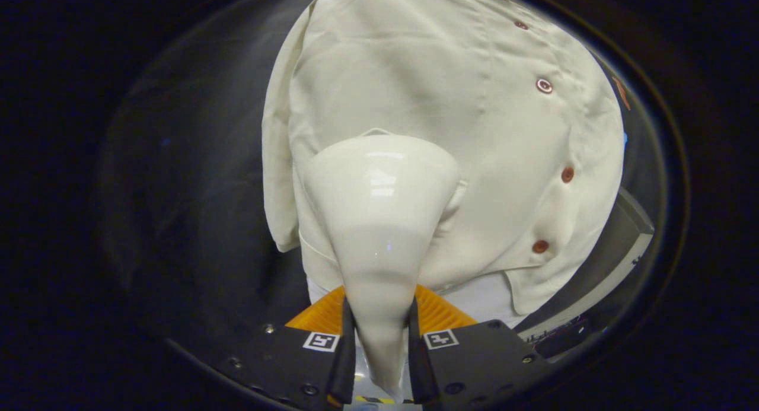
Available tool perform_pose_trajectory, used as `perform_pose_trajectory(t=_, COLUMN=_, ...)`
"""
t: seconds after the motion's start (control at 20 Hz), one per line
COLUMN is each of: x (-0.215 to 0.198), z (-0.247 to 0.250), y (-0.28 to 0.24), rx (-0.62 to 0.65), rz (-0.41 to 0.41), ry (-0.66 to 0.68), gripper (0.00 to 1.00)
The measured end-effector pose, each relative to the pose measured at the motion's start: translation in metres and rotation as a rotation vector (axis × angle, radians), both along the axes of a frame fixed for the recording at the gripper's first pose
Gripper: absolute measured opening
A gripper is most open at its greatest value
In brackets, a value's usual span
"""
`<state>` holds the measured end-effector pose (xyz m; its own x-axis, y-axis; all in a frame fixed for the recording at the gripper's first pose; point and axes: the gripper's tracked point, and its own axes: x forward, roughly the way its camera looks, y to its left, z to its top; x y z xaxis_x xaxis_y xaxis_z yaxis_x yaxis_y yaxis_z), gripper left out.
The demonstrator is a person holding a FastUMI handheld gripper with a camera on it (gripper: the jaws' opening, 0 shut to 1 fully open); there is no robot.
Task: Iron the clothes twice with a garment steamer, once on the left side and once on the right side.
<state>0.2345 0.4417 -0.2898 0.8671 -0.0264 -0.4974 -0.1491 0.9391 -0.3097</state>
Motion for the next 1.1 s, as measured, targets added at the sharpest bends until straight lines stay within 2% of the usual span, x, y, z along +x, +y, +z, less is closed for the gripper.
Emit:
perform_pose_trajectory(t=0.3, x=-0.009, z=-0.027, y=-0.011, rx=-0.026, rz=0.007, ry=0.056, gripper=0.37)
perform_pose_trajectory(t=0.5, x=-0.023, z=-0.015, y=-0.013, rx=-0.003, rz=0.025, ry=0.044, gripper=0.37)
perform_pose_trajectory(t=0.8, x=-0.055, z=0.038, y=-0.013, rx=0.055, rz=0.077, ry=-0.013, gripper=0.38)
perform_pose_trajectory(t=1.1, x=-0.085, z=0.121, y=-0.023, rx=0.099, rz=0.124, ry=-0.118, gripper=0.37)
